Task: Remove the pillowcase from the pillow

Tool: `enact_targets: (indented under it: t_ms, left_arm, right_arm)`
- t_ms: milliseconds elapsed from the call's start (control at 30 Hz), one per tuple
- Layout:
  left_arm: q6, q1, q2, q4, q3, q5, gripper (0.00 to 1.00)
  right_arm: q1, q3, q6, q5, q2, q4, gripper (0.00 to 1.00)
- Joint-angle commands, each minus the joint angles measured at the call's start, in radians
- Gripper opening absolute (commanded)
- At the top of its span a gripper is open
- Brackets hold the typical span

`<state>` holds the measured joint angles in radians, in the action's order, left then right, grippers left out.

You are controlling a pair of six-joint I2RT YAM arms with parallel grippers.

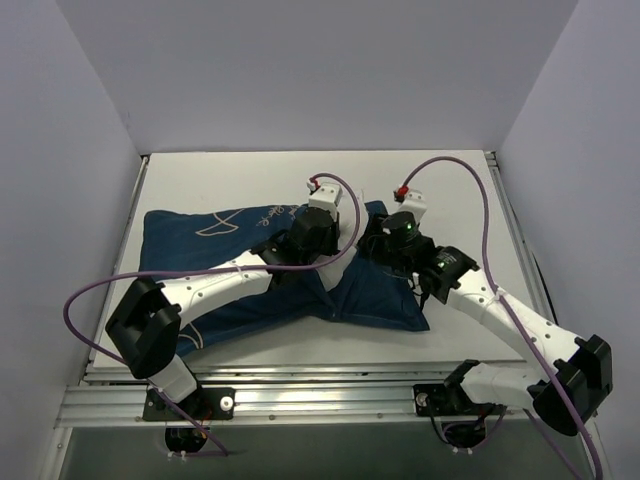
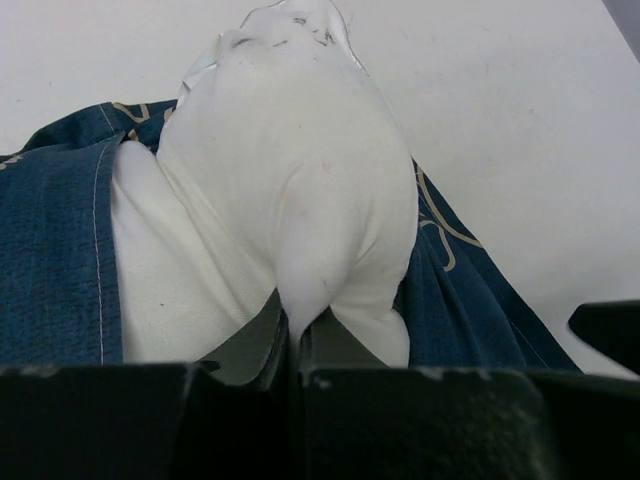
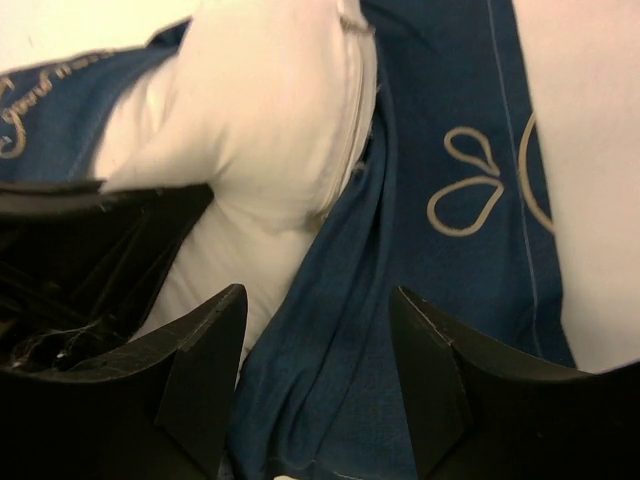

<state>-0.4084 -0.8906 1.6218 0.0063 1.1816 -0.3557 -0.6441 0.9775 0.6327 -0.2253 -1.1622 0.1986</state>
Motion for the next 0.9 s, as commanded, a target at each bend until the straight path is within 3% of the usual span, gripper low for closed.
enact_targets:
  t_ms: [0, 333, 433, 467, 533, 567, 867]
  left_arm:
    - [-0.023, -0.001, 0.010, -0.005, 0.053, 0.011, 0.02]
    - [-0.050, 0.022, 0.027, -0.063, 0.073, 0.011, 0.02]
    - [-0.052, 0.042, 0.021, -0.088, 0.082, -0.003, 0.02]
    - [-0.053, 0.053, 0.021, -0.107, 0.084, -0.005, 0.02]
    - [-0.053, 0.091, 0.010, -0.124, 0.087, -0.006, 0.02]
    - [-0.053, 0.107, 0.007, -0.134, 0.085, -0.006, 0.02]
    - [-0.092, 0.334, -0.034, -0.245, 0.062, 0.064, 0.02]
  right_arm:
    - [-0.060, -0.042, 0.097, -0.124, -0.031, 0.006, 0.54]
    - [-0.169, -0.146, 0.199, -0.167, -0.159, -0.086, 0.52]
    - [-0.170, -0.189, 0.200, -0.192, -0.179, -0.091, 0.36]
    - [-0.167, -0.200, 0.199, -0.207, -0.180, -0.073, 0.24]
    - [-0.155, -0.236, 0.202, -0.244, -0.159, -0.053, 0.14]
    - [-0.146, -0.250, 0.199, -0.246, -0.146, -0.041, 0.03]
    - [0.110, -0.421, 0.153, -0.135, 0.028, -0.044, 0.00]
